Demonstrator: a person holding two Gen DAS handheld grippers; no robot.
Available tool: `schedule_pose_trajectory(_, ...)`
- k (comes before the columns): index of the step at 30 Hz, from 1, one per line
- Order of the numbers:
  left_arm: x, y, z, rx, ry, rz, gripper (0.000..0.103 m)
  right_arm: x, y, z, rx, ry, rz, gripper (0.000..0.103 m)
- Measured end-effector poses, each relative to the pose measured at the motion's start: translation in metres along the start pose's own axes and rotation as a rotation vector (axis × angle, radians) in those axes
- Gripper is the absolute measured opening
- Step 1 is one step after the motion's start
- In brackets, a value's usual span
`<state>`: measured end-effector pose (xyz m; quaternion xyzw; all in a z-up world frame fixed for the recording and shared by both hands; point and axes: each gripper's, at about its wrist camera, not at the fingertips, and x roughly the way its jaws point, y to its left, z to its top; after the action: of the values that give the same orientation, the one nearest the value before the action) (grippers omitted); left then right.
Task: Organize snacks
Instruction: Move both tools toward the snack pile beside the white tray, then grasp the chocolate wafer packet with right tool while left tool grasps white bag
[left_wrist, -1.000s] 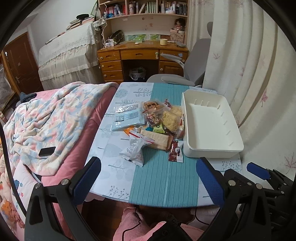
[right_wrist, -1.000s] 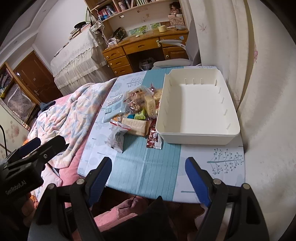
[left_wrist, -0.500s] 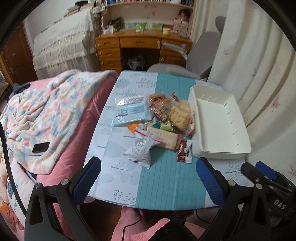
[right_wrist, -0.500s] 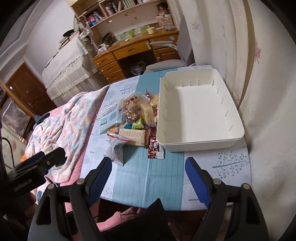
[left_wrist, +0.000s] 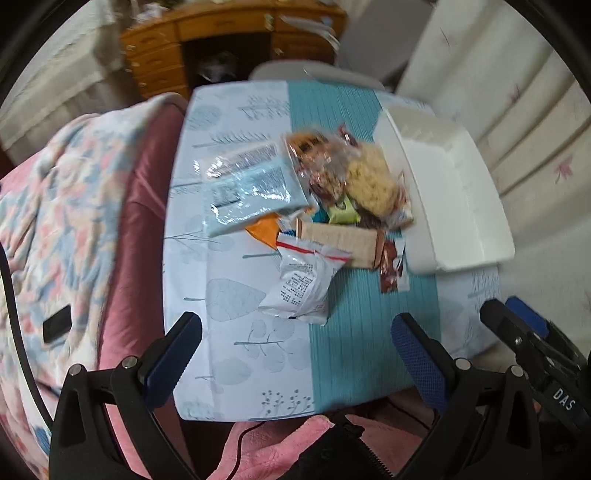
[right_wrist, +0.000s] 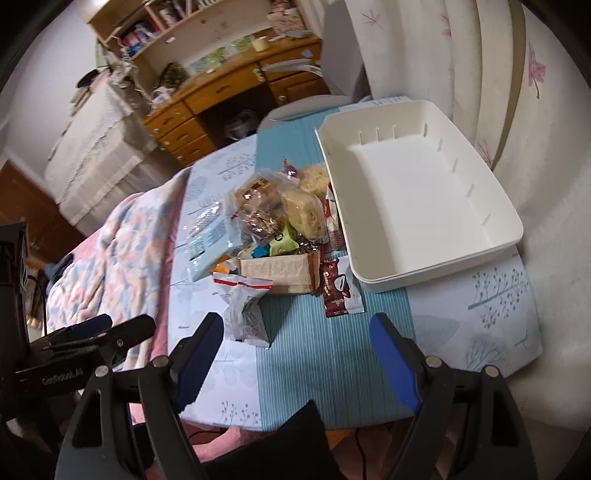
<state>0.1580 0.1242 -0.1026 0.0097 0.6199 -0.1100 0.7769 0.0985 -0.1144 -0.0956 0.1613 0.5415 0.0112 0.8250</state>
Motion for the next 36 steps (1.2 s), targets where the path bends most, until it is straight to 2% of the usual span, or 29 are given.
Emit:
schedule_pose_trajectory(5, 0.030, 0.007, 0.014, 0.086, 0.087, -0.070, 0.102, 0.023, 0.007, -0.008, 0.041, -0.050, -0.101, 0.082)
schedule_pose_trajectory(10, 0.063, 0.007, 0.023, 0.150, 0.180, -0.081, 0.102, 0.050, 0.010, -0.022, 0.026, -0.145, -0.190, 0.082)
schedule_pose_trajectory(13, 0.082, 0.007, 0.026, 0.157, 0.226, -0.081, 0.102, 0.069, 0.007, -0.032, 0.023, -0.203, -0.202, 0.080)
schedule_pose_trajectory(17, 0.108, 0.004, 0.030, 0.153, 0.269, -0.071, 0.102, 0.099, 0.004, -0.041, 0.011, -0.236, -0.239, 0.071)
schedule_pose_trajectory(22, 0.138, 0.000, 0.038, 0.123, 0.292, -0.065, 0.102, 0.132, -0.004, -0.044, 0.015, -0.236, -0.267, 0.069)
schedule_pose_trajectory(25, 0.153, -0.002, 0.040, 0.130, 0.313, -0.050, 0.101, 0.153, -0.007, -0.045, -0.008, -0.229, -0.293, 0.062)
schedule_pose_trajectory(30, 0.175, -0.001, 0.039, 0.105, 0.369, -0.043, 0.090, 0.172, -0.013, -0.042, -0.017, -0.226, -0.324, 0.061)
schedule_pose_trajectory(31, 0.179, 0.000, 0.038, 0.095, 0.378, -0.047, 0.090, 0.176, -0.016, -0.042, -0.007, -0.214, -0.316, 0.061)
schedule_pose_trajectory(33, 0.183, 0.000, 0.037, 0.080, 0.385, -0.054, 0.088, 0.181, -0.019, -0.041, 0.004, -0.200, -0.313, 0.054)
schedule_pose_trajectory(36, 0.190, -0.001, 0.037, 0.067, 0.388, -0.051, 0.086, 0.184, -0.017, -0.042, -0.015, -0.198, -0.325, 0.054)
